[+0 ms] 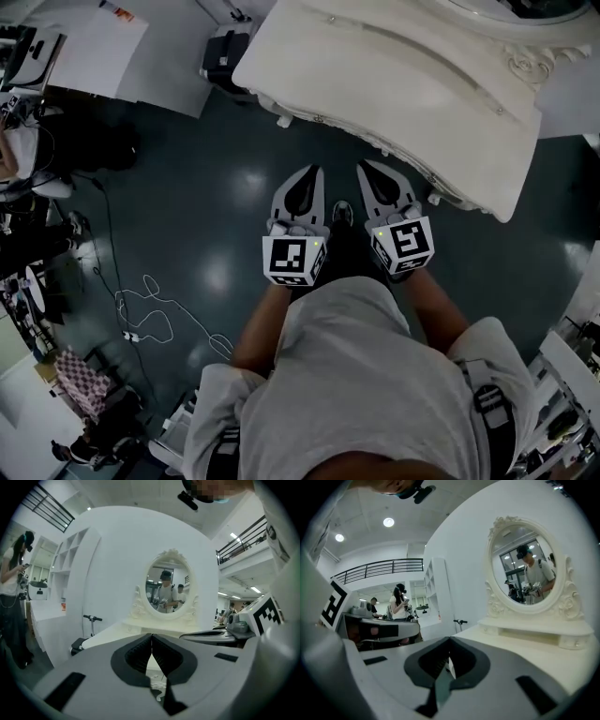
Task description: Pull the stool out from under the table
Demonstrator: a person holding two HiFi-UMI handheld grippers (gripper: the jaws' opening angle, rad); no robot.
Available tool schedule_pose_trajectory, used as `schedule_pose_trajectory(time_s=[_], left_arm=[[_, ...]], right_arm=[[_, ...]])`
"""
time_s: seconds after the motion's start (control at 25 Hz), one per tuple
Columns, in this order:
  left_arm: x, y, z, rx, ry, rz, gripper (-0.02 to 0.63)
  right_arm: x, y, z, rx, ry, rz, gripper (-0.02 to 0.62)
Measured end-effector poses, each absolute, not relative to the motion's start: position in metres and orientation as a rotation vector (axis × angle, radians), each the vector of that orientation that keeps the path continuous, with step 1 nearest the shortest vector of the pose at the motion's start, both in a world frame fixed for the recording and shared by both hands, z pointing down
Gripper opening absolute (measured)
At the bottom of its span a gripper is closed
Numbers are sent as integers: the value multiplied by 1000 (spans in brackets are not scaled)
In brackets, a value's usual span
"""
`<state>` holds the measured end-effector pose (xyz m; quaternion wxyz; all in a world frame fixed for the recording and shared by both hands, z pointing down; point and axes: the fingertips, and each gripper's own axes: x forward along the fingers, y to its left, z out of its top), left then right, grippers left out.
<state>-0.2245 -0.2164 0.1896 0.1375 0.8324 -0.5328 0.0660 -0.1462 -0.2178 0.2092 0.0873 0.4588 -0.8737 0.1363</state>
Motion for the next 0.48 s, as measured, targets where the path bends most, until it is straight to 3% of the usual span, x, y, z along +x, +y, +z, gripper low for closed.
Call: schedule_pose_trajectory(time_s=[0.48], left_arm=[[-208, -256, 269, 2372, -1349, 216, 6]], right_arm=[[-133, -248, 266, 1544, -2498, 460, 15]])
